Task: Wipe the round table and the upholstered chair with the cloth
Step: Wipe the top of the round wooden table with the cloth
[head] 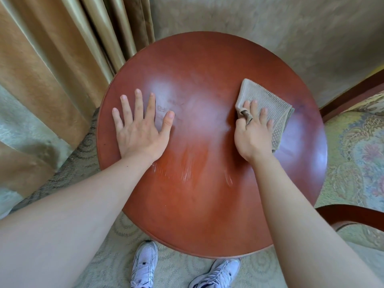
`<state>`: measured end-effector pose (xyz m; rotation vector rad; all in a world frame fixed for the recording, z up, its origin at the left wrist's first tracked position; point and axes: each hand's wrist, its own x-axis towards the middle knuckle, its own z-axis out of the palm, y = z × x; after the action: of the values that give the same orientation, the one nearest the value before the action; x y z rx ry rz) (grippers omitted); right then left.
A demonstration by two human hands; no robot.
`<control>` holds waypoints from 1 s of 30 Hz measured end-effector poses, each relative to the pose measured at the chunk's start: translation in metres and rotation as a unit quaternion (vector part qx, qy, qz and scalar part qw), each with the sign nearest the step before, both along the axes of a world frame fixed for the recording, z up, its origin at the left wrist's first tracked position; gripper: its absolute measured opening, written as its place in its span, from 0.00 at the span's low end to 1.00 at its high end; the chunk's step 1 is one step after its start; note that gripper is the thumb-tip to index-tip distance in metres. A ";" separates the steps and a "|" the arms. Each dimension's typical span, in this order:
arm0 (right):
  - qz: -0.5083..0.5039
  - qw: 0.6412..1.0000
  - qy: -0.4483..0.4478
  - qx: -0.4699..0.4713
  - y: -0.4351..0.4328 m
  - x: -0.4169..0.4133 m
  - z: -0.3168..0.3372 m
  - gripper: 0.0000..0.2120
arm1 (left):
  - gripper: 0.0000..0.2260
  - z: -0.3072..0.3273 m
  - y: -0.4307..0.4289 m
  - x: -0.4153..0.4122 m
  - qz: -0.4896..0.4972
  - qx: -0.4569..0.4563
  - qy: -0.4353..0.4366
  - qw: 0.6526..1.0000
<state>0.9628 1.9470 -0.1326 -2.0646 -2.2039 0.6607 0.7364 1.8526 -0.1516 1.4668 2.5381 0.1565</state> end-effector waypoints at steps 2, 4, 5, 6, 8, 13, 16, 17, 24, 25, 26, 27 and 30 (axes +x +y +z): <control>-0.023 1.000 -0.001 0.003 -0.016 0.006 0.000 0.29 | 0.38 -0.001 0.000 0.000 0.001 0.004 0.001 1.000; -0.043 0.999 0.005 0.007 -0.039 0.011 0.000 0.28 | 0.38 -0.002 0.001 0.000 0.003 0.008 0.003 1.000; -0.052 0.999 0.012 0.009 -0.054 0.011 0.000 0.29 | 0.38 -0.002 0.001 0.001 0.003 0.009 0.003 1.000; -0.059 0.998 0.020 0.010 -0.070 0.011 0.000 0.29 | 0.38 -0.002 0.001 0.001 0.003 0.009 0.001 1.000; -0.069 0.997 0.042 0.000 -0.105 0.007 0.004 0.31 | 0.37 0.000 0.000 0.001 0.001 0.005 -0.008 1.000; -0.063 0.971 0.224 -0.052 -0.171 -0.022 0.022 0.27 | 0.34 0.017 0.000 -0.023 -0.048 0.041 -0.005 0.998; 0.010 0.970 0.238 -0.042 -0.203 -0.050 0.029 0.28 | 0.33 0.019 0.007 -0.046 -0.112 0.043 0.019 0.993; 0.043 0.976 0.211 -0.028 -0.212 -0.060 0.028 0.30 | 0.33 0.018 0.011 -0.052 -0.129 0.036 0.028 0.991; 0.147 0.987 0.061 0.009 -0.228 -0.106 0.004 0.36 | 0.39 0.001 0.036 -0.068 -0.215 -0.018 0.045 0.976; 0.150 0.988 0.046 0.014 -0.226 -0.110 0.001 0.37 | 0.38 0.000 0.036 -0.068 -0.215 -0.014 0.043 0.976; 0.147 0.988 0.033 0.017 -0.224 -0.115 -0.002 0.38 | 0.38 -0.001 0.036 -0.068 -0.215 -0.010 0.042 0.976; 0.143 0.989 0.022 0.020 -0.221 -0.119 -0.004 0.38 | 0.38 -0.001 0.036 -0.068 -0.216 -0.008 0.041 0.976; 0.132 0.991 0.008 0.030 -0.200 -0.128 -0.008 0.38 | 0.37 0.002 0.035 -0.069 -0.213 -0.002 0.026 0.977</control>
<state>0.8349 1.7466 -0.1404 -1.7512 -2.4790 0.6170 0.6676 1.8878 -0.1498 1.9912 2.1898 0.0461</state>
